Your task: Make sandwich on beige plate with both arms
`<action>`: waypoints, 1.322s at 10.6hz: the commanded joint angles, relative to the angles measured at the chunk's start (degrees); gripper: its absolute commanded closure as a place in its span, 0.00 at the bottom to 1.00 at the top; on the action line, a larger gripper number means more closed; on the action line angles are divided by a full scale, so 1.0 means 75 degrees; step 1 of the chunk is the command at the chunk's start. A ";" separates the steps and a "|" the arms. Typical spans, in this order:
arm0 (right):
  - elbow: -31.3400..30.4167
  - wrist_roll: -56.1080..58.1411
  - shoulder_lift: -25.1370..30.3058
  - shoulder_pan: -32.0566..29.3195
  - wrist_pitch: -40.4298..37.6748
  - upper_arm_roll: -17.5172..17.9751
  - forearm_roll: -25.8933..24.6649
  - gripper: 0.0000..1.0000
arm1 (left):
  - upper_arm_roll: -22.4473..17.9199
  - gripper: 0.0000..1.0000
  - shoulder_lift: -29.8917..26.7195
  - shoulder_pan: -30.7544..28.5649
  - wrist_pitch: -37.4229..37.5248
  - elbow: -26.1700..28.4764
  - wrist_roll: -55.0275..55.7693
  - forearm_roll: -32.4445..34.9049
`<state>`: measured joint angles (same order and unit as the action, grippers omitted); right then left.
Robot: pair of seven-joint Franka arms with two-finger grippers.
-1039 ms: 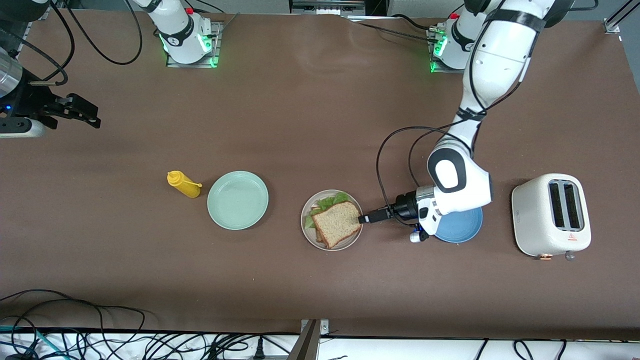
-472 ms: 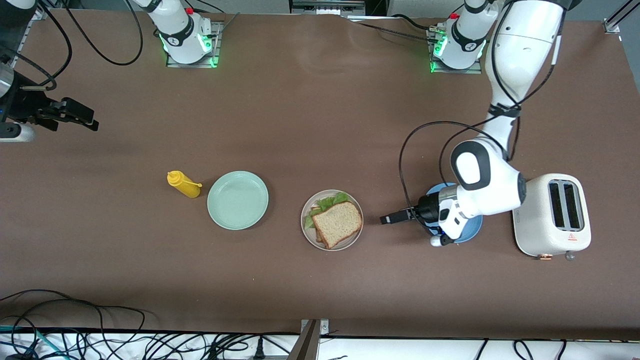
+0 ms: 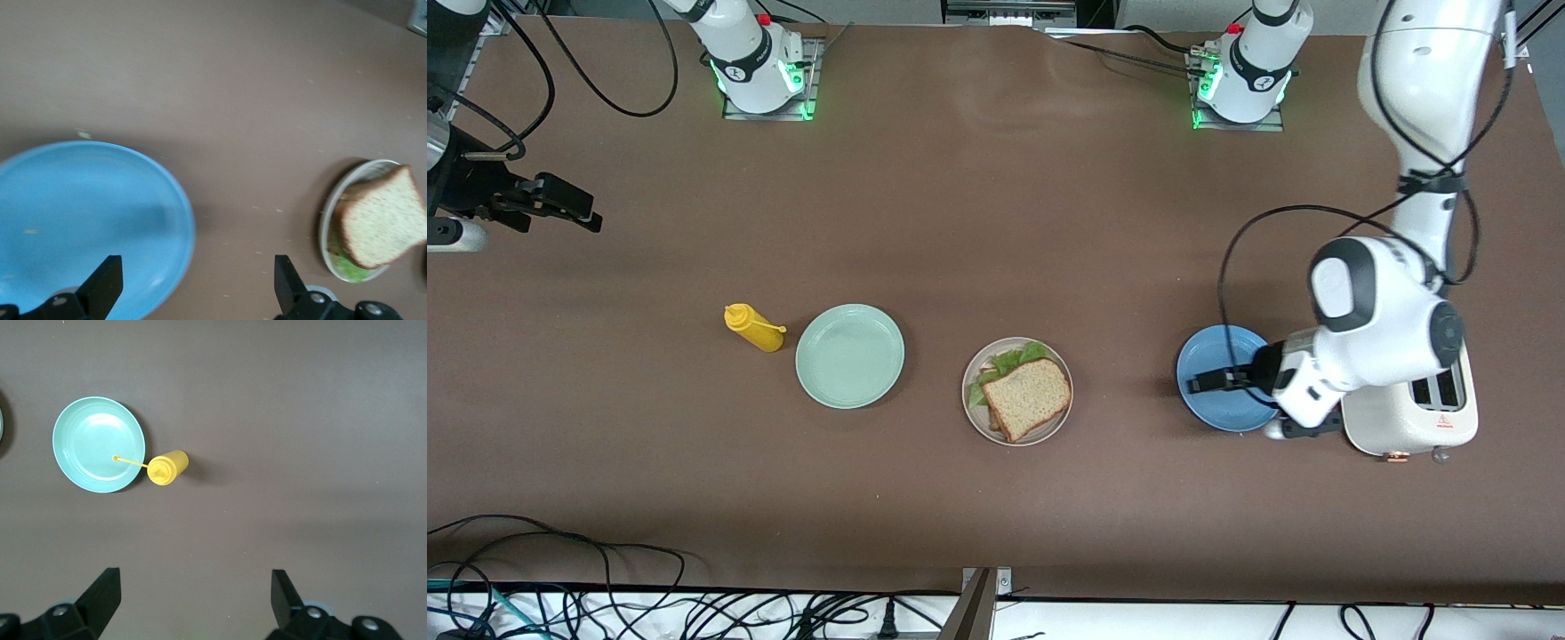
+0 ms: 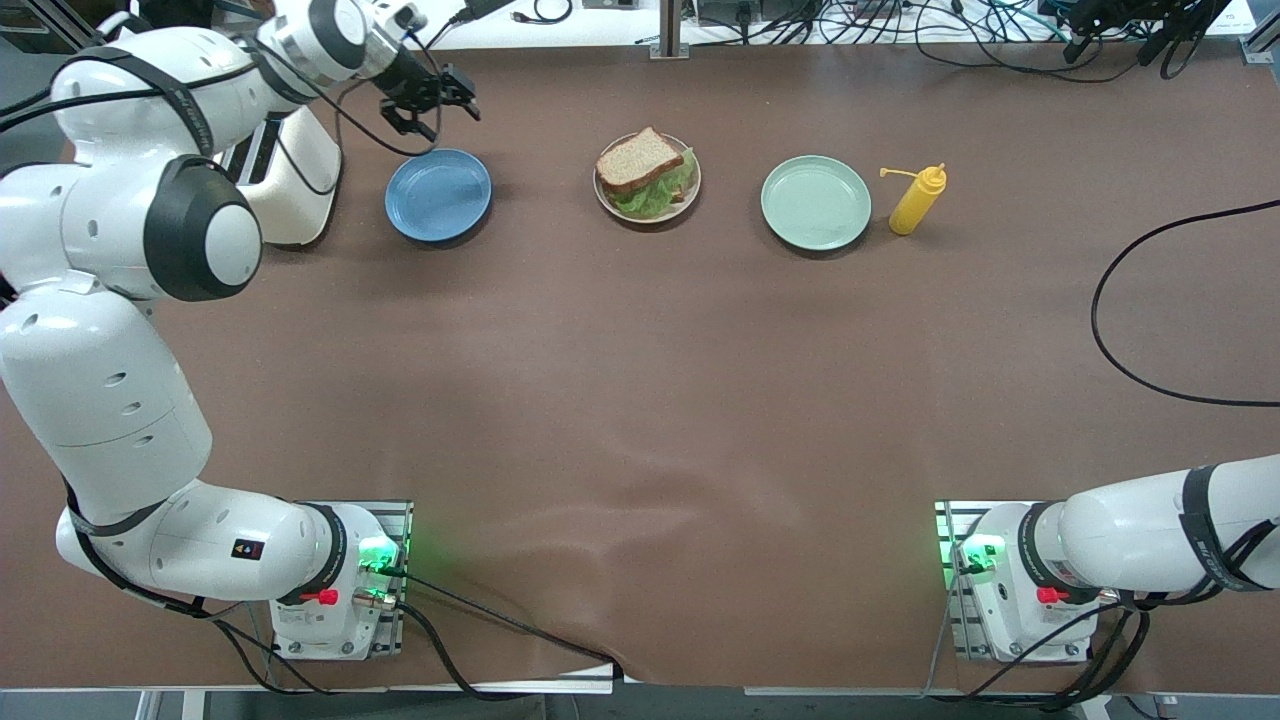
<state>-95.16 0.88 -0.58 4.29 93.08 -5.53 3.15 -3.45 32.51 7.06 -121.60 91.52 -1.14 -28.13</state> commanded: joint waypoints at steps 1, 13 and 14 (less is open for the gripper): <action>0.0220 -0.0047 -0.0075 0.0038 -0.0177 -0.0025 0.0119 0.00 | 0.0039 0.00 -0.0139 -0.0296 0.0100 -0.0003 0.0081 0.0992; 0.0255 -0.0012 -0.0098 -0.0009 -0.0106 0.0046 -0.0373 0.00 | -0.0137 0.00 -0.3348 -0.0696 0.3225 -0.0026 -0.0352 0.3270; 0.0267 0.0000 -0.0098 -0.0009 -0.0106 0.0045 -0.0373 0.00 | -0.0137 0.00 -0.3606 -0.0626 0.3531 -0.0039 -0.0341 0.3258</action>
<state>-94.65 0.88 -0.81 4.40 93.05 -5.18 1.09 -4.54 8.87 1.98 -97.93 90.25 -2.69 -5.22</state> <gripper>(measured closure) 0.000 0.000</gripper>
